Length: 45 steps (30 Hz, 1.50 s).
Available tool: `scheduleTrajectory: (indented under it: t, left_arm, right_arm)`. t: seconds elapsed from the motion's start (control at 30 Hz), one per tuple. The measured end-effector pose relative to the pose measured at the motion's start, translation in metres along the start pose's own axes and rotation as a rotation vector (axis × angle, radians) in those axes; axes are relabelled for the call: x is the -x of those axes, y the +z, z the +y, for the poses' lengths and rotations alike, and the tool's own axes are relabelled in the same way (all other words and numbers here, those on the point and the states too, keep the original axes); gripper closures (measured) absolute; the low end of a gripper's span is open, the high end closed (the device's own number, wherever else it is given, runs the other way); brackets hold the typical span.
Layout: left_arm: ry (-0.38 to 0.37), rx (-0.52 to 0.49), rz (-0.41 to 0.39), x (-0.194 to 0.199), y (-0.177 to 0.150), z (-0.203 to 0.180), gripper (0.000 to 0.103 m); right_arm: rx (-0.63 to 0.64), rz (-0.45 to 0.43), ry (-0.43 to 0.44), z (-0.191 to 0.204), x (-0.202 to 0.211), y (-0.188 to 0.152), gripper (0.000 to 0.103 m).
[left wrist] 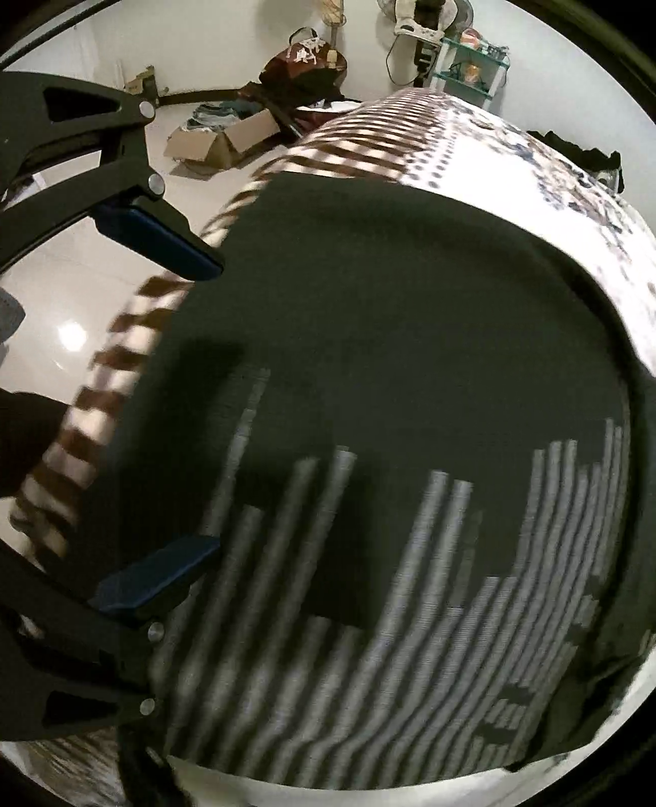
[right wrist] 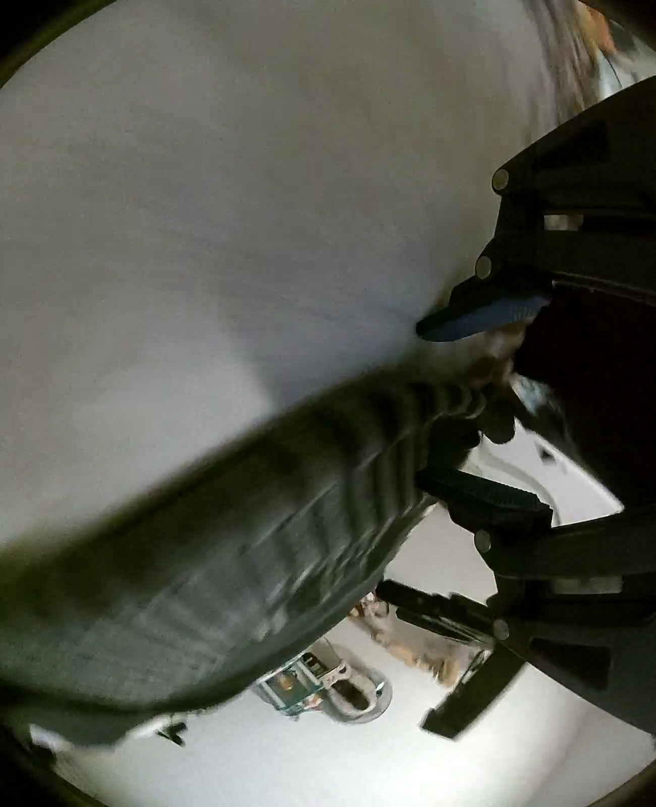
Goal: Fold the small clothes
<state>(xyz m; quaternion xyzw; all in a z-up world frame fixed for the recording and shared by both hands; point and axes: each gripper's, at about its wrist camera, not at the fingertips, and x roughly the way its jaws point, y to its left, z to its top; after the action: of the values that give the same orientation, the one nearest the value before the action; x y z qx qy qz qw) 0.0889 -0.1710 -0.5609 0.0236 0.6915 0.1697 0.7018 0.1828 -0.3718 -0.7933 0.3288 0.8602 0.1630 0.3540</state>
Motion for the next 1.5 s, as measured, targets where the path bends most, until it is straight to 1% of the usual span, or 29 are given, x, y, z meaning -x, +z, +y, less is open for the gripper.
scheduleTrajectory:
  t: [0.03,0.07,0.13,0.17,0.2,0.3,0.4,0.43,0.5,0.53,0.57,0.67,0.7,0.73,0.77,0.83,0.93,1.0,1.03,1.07,1.13,1.17,1.2,1.23,1.3,1.33,1.4,1.43,1.5]
  left_arm:
    - [0.000,-0.005,0.000,0.000,-0.004,0.002,0.000]
    - [0.002,-0.009,-0.001,0.001,-0.007,0.003,0.000]
    - [0.000,-0.016,-0.009,0.002,-0.011,0.005,0.000]
    - [-0.002,-0.019,-0.011,0.002,-0.012,0.005,0.000]
    - [-0.004,-0.021,-0.012,0.001,-0.012,0.005,0.000]
    - [-0.021,-0.016,-0.010,-0.001,-0.011,0.006,0.000]
    - [-0.038,-0.012,-0.034,0.006,-0.010,0.005,0.000]
    - [-0.043,-0.018,-0.047,0.009,-0.011,0.003,0.000]
    - [-0.055,-0.043,-0.060,0.013,-0.012,-0.003,0.000]
    - [-0.067,-0.060,-0.062,0.015,-0.013,-0.009,0.000]
    - [-0.085,-0.073,-0.060,0.016,-0.014,-0.014,0.000]
    - [-0.186,-0.152,-0.051,0.020,-0.024,-0.046,0.000]
    - [-0.219,-0.191,-0.044,0.021,-0.028,-0.060,0.000]
    - [-0.252,-0.234,-0.037,0.020,-0.034,-0.077,0.000]
    - [-0.272,-0.270,-0.031,0.019,-0.038,-0.092,0.000]
    - [-0.292,-0.340,-0.028,0.015,-0.048,-0.123,0.000]
    - [-0.260,-0.406,-0.024,0.004,-0.057,-0.160,0.000]
    - [-0.223,-0.425,-0.050,0.001,-0.058,-0.173,0.000]
    - [-0.213,-0.429,-0.073,0.000,-0.058,-0.177,0.000]
    - [-0.208,-0.429,-0.087,0.000,-0.058,-0.180,0.000]
    - [-0.205,-0.433,-0.113,0.001,-0.057,-0.183,0.009]
    - [-0.209,-0.437,-0.131,0.003,-0.057,-0.184,0.024]
    - [-0.205,-0.444,-0.149,0.006,-0.058,-0.185,0.045]
    - [-0.190,-0.458,-0.169,0.009,-0.059,-0.185,0.055]
    - [-0.172,-0.475,-0.191,0.013,-0.060,-0.185,0.090]
    - [-0.167,-0.472,-0.209,0.016,-0.060,-0.183,0.095]
    - [-0.213,-0.440,-0.213,0.022,-0.056,-0.172,0.096]
    - [-0.238,-0.419,-0.219,0.026,-0.055,-0.163,0.096]
    - [-0.272,-0.386,-0.227,0.037,-0.053,-0.149,0.097]
  right_arm:
    - [-0.005,0.002,-0.044,-0.003,-0.015,-0.008,0.061]
    - [0.004,0.009,-0.096,-0.002,-0.024,-0.014,0.079]
    - [0.010,0.027,-0.157,-0.009,-0.035,-0.030,0.087]
    - [0.004,0.036,-0.195,-0.013,-0.036,-0.034,0.101]
    - [-0.003,0.033,-0.213,-0.016,-0.036,-0.036,0.103]
    - [0.010,0.011,-0.170,-0.012,-0.033,-0.034,0.103]
    - [0.109,-0.019,-0.142,0.010,-0.014,-0.037,0.102]
    - [0.120,-0.028,-0.129,0.012,-0.005,-0.039,0.099]
    - [0.121,-0.066,-0.088,0.016,0.017,-0.040,0.074]
    - [0.120,-0.108,-0.068,0.016,0.034,-0.040,0.054]
    - [0.127,-0.139,-0.057,0.020,0.048,-0.037,0.051]
    - [0.140,-0.259,-0.046,0.027,0.103,-0.018,0.051]
    - [0.141,-0.295,-0.038,0.031,0.122,-0.005,0.051]
    - [0.140,-0.345,-0.031,0.029,0.153,0.009,0.051]
    - [0.135,-0.385,-0.028,0.031,0.173,0.019,0.051]
    - [0.138,-0.486,-0.006,0.045,0.222,0.056,0.051]
    - [0.175,-0.589,0.039,0.065,0.294,0.114,0.051]
    - [0.178,-0.617,0.106,0.080,0.330,0.155,0.051]
    - [0.180,-0.623,0.132,0.083,0.344,0.168,0.051]
    - [0.185,-0.619,0.165,0.090,0.352,0.186,0.051]
    - [0.167,-0.626,0.203,0.099,0.368,0.222,0.051]
    - [0.168,-0.615,0.235,0.105,0.372,0.238,0.051]
    - [0.168,-0.612,0.245,0.110,0.368,0.248,0.051]
    - [0.173,-0.608,0.257,0.116,0.368,0.259,0.051]
    - [0.191,-0.584,0.254,0.127,0.352,0.272,0.051]
    - [0.195,-0.586,0.251,0.129,0.350,0.274,0.051]
    - [0.187,-0.613,0.201,0.139,0.339,0.278,0.083]
    - [0.192,-0.619,0.189,0.138,0.333,0.273,0.092]
    - [0.193,-0.647,0.160,0.141,0.333,0.263,0.093]
